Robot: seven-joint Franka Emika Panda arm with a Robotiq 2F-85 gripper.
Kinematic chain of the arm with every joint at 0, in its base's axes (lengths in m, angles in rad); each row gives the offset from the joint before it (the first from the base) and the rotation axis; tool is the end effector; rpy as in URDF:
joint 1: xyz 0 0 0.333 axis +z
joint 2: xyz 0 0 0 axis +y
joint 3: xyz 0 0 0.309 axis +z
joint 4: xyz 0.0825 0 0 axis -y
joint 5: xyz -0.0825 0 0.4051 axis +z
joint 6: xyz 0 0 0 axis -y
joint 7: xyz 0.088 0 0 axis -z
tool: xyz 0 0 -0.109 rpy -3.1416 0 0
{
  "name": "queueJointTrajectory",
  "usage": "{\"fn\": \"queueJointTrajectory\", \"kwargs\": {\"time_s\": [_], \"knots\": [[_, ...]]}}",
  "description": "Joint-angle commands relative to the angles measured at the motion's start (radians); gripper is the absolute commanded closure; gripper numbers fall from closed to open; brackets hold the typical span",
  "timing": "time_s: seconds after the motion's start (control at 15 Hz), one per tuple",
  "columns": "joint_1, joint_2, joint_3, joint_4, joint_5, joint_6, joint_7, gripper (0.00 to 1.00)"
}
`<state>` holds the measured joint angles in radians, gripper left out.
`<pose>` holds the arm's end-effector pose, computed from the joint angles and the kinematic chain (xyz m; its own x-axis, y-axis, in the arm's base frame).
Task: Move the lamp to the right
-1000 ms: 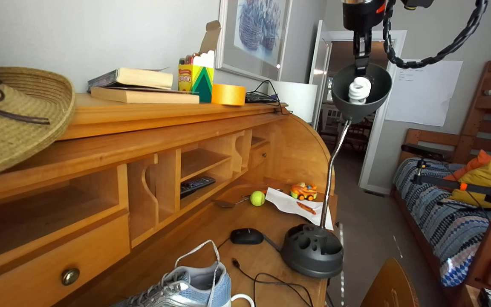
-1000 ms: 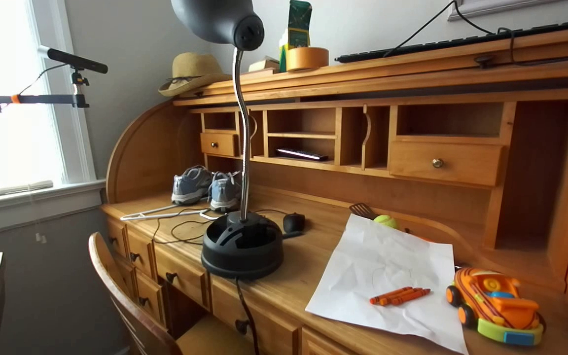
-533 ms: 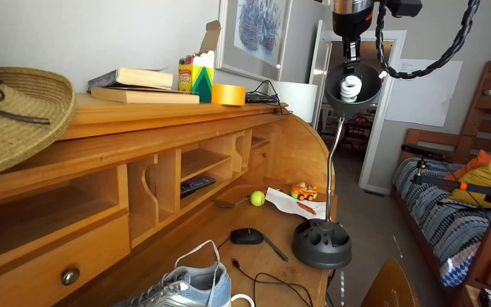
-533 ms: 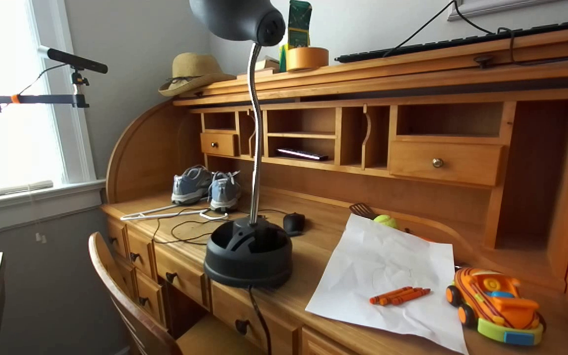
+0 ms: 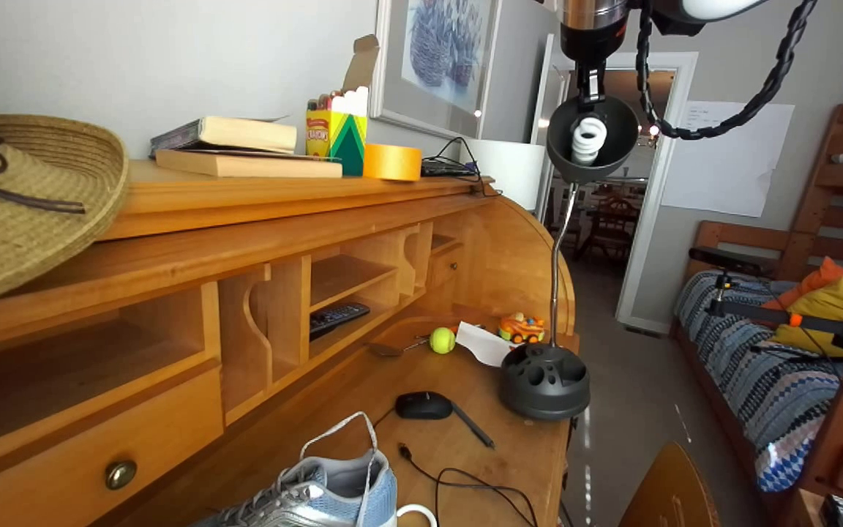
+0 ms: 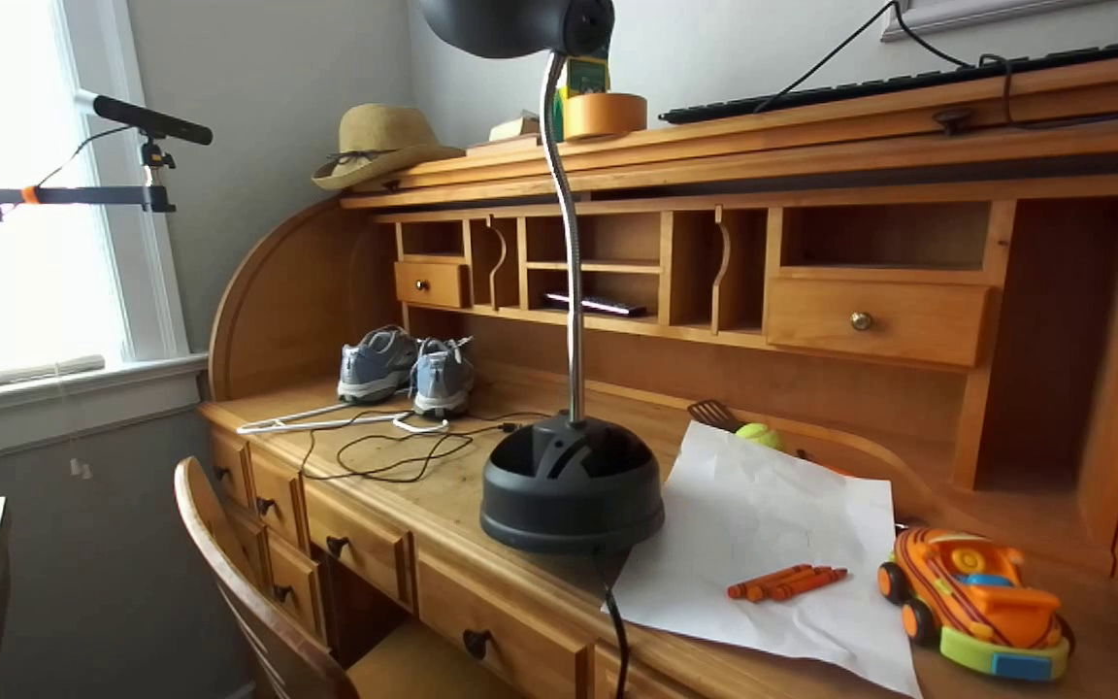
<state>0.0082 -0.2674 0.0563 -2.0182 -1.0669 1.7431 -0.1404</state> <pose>0.5109 -0.0450 0.5997 0.9372 0.2721 -0.2181 0.3205 -0.4254 0.8464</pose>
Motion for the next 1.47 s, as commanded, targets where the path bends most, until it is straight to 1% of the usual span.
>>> {"fn": "queueJointTrajectory", "kwargs": {"time_s": [0.0,0.07,0.2,0.53,0.8,1.0,1.2,1.4], "knots": [[0.004,-0.019,-0.011,-0.04,-0.123,0.073,0.081,0.99],[0.002,-0.02,-0.013,-0.052,-0.147,0.091,0.112,0.99],[0.005,-0.023,-0.017,-0.069,-0.16,0.115,0.16,0.99],[0.016,-0.045,-0.019,-0.102,-0.132,0.189,0.255,0.99],[0.017,-0.066,-0.024,-0.117,-0.125,0.252,0.298,0.99],[0.018,-0.084,-0.043,-0.133,-0.079,0.32,0.278,0.99],[0.019,-0.11,-0.068,-0.151,-0.03,0.387,0.215,0.99],[0.016,-0.138,-0.085,-0.159,0.023,0.407,0.145,0.99]]}}
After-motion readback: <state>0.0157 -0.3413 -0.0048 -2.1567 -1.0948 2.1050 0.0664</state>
